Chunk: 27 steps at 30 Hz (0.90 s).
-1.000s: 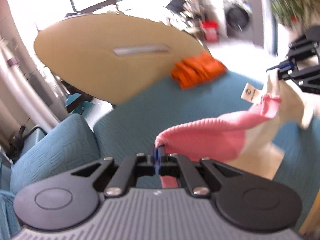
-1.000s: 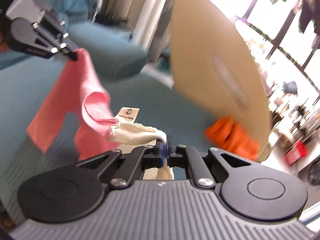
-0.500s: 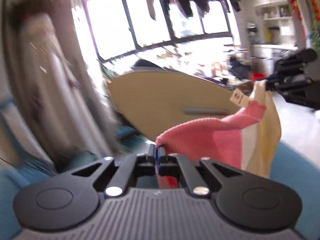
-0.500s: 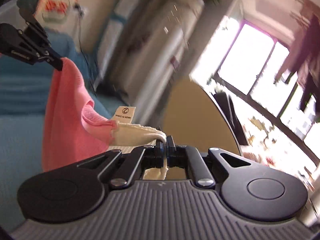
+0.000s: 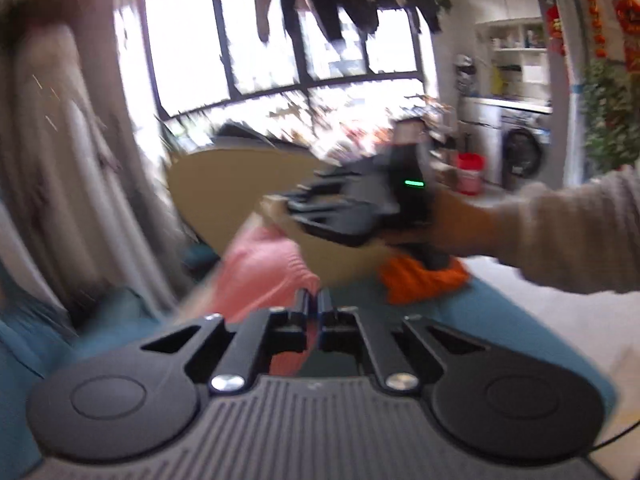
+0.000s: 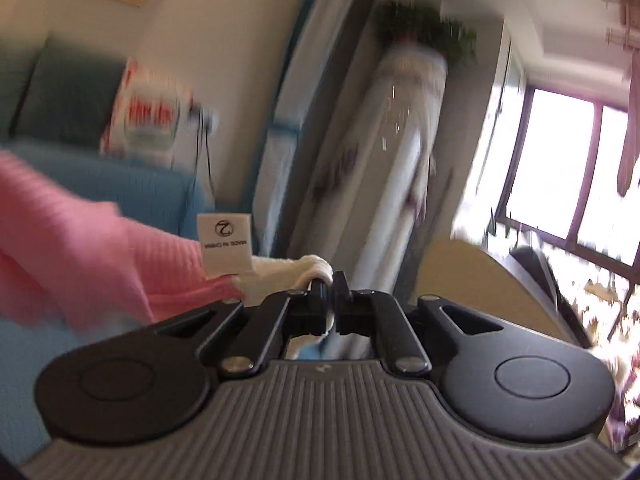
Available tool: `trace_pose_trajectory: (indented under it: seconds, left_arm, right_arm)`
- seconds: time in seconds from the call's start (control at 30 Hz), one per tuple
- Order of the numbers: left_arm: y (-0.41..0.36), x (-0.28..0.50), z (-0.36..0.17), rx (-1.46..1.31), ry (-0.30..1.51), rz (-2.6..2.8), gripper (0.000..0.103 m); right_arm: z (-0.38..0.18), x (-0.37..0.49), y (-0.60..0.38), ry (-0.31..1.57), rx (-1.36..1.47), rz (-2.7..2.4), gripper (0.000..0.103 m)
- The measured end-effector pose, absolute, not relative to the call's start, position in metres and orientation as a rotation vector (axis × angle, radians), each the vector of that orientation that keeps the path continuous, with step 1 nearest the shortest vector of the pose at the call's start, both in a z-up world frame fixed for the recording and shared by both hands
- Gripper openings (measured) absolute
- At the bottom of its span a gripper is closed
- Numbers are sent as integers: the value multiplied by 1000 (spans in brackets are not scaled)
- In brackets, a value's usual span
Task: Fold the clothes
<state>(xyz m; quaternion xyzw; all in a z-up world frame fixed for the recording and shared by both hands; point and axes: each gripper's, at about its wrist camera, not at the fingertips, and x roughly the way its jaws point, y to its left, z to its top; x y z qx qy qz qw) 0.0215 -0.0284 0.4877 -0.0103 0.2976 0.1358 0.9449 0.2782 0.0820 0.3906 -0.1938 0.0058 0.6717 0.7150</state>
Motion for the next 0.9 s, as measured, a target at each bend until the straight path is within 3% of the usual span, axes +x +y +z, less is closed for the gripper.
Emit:
trace_pose_trajectory:
  seconds: [0.03,0.07,0.1,0.27,0.3,0.37,0.57,0.67,0.9]
  left_arm:
    - [-39,49,452,-99,655,207,26]
    - [-51,75,417,-174,706,140,41]
    - [-67,95,388,-226,758,88,46]
    - [-135,159,275,-287,949,-68,49]
    - [-139,160,268,-276,957,-71,53]
    - [-141,158,252,-249,973,-55,75]
    - [-78,120,195,-129,1121,87,79]
    - [-27,107,172,-28,1190,151,79]
    - [62,140,144,424,1060,-13,79]
  right_arm:
    - [357,292,79,84,-485,1464,28]
    - [321,304,72,180,-555,1422,33]
    - [285,316,63,280,-619,1370,34]
    - [159,335,-21,657,-783,1063,34]
    - [147,331,-39,697,-764,1036,34]
    - [131,322,-68,782,-685,1007,34]
    - [91,257,-113,1072,-277,977,35]
    - [67,214,-114,1227,-2,967,42]
    - [29,167,-83,1330,252,848,45]
